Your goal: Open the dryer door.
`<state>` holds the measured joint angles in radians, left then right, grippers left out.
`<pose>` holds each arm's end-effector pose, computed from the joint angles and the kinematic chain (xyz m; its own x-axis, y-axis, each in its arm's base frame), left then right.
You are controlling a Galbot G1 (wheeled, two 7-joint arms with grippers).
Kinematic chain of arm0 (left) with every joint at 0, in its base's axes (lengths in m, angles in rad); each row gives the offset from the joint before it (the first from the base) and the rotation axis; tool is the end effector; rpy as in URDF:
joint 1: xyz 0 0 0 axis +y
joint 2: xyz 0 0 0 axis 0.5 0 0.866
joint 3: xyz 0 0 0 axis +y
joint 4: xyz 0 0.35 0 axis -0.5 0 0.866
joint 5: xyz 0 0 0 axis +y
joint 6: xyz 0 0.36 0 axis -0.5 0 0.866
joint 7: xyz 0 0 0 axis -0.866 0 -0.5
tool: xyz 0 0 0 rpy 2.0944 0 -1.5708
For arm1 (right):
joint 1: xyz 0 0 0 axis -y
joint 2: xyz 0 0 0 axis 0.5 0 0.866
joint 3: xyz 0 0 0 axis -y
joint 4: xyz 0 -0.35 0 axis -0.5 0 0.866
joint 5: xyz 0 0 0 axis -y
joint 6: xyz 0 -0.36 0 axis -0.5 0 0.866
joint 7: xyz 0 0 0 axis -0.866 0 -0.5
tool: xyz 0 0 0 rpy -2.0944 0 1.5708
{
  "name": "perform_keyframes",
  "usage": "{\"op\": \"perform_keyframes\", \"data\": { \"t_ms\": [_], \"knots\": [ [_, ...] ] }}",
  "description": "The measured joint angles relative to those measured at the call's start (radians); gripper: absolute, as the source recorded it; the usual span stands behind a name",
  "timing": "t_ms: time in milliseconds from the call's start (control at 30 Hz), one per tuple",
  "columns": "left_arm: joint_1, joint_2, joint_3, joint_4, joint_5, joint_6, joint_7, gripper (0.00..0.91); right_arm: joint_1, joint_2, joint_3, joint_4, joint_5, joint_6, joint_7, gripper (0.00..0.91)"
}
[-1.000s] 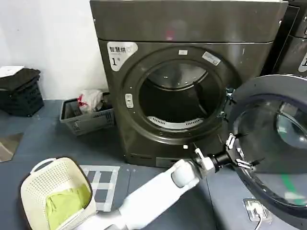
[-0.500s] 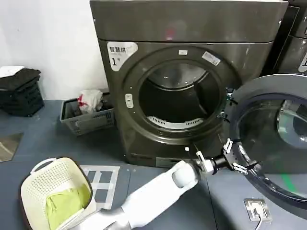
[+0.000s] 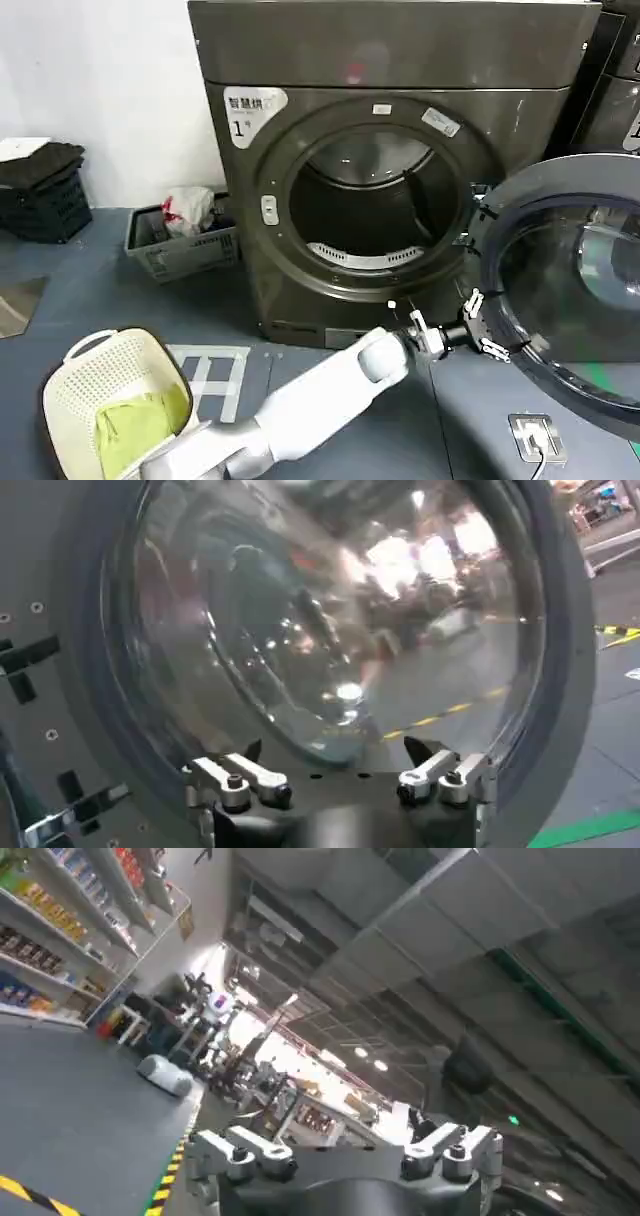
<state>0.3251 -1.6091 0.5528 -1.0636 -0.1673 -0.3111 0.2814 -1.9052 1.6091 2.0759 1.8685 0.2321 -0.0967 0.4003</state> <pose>0.4517 -0.2969 -0.2869 -0.2694 0.9592 -0.0858 0.8402 0.2777 0.4658 -0.1906 -0.3345 -0.1731 0.1745 0.9376 -0.3007 0.7994 -0.3132 -0.5127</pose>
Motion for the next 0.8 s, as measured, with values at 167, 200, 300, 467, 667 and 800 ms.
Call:
{"op": "perform_keyframes", "data": {
  "t_ms": [167,200,300,467,667,800],
  "knots": [
    [-0.024,0.000,0.001,-0.010,-0.026,0.000,0.008,0.907,-0.001,0.000,0.000,0.008,0.000,0.000,-0.001,0.907],
    [-0.027,0.000,0.001,-0.010,-0.030,0.000,0.010,0.907,-0.001,0.000,0.000,0.008,0.000,0.000,-0.002,0.907],
    [-0.040,0.000,0.004,-0.010,-0.047,-0.007,0.027,0.907,-0.001,0.000,0.000,0.009,0.000,0.000,-0.004,0.907],
    [-0.061,0.000,0.016,-0.010,-0.079,-0.024,0.076,0.907,-0.001,0.000,-0.003,0.019,0.000,0.000,-0.007,0.907],
    [-0.093,0.000,0.015,-0.022,-0.101,-0.014,0.113,0.907,-0.001,0.000,-0.012,0.036,-0.002,0.001,-0.008,0.907],
    [-0.132,0.000,0.029,-0.025,-0.127,-0.007,0.129,0.907,0.000,0.000,-0.016,0.040,-0.005,0.003,-0.008,0.907]
  ]
}}
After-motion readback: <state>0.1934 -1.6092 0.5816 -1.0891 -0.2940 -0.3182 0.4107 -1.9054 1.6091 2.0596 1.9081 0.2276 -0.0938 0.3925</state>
